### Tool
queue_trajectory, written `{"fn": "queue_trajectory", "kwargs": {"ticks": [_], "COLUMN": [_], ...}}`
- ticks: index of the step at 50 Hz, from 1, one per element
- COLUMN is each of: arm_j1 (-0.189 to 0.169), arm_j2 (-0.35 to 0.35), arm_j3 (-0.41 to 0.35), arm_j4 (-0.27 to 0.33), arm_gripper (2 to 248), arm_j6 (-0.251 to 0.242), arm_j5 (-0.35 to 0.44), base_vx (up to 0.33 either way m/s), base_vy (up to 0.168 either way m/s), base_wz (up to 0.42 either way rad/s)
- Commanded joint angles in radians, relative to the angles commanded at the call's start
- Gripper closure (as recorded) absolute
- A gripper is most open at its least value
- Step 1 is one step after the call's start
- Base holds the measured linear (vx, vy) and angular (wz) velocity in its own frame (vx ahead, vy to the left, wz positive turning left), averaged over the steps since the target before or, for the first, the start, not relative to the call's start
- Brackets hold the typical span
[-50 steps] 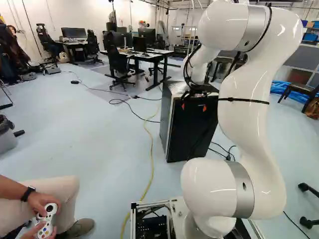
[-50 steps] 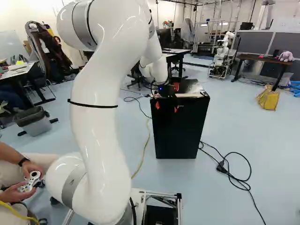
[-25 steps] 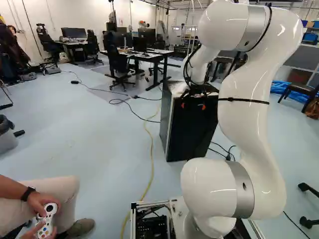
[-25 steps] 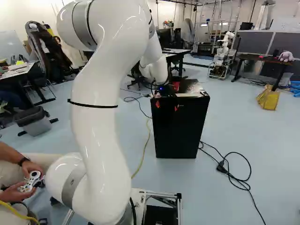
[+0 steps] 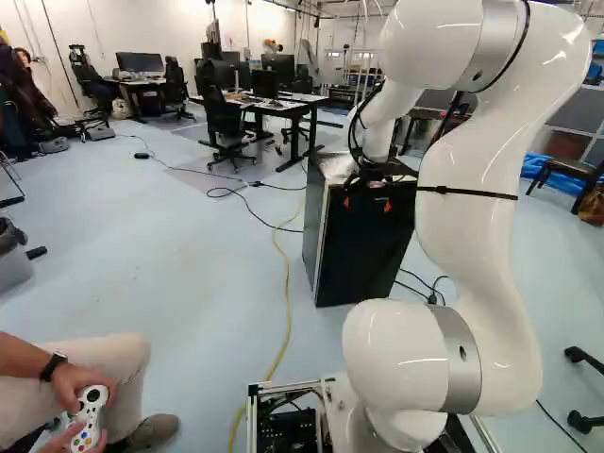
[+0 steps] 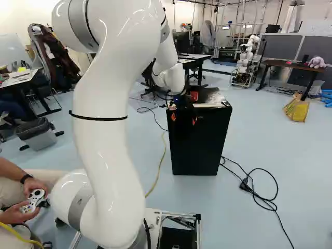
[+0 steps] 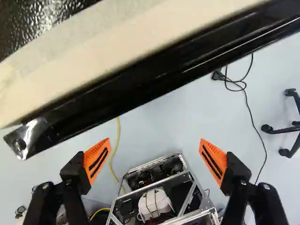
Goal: Grab a drink from the fridge
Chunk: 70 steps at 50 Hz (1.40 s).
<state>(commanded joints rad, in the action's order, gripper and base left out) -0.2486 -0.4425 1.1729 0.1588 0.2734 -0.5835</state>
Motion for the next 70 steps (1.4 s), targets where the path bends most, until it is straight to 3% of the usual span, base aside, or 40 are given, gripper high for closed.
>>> {"fn": "queue_trajectory", "kwargs": {"ticks": [23,70], "arm_j1": [0.003,0.009], "arm_j2": [0.09,0.3], "arm_j3": [-0.124,-0.378], "arm_j4": [0.0,0.0], "arm_gripper": [3,3], "arm_j6": [0.0,0.0], "arm_j5": [0.108,0.594], "base_vx": [0.0,0.0], "base_vy": [0.0,0.0], "base_wz": [0.0,0.0]}}
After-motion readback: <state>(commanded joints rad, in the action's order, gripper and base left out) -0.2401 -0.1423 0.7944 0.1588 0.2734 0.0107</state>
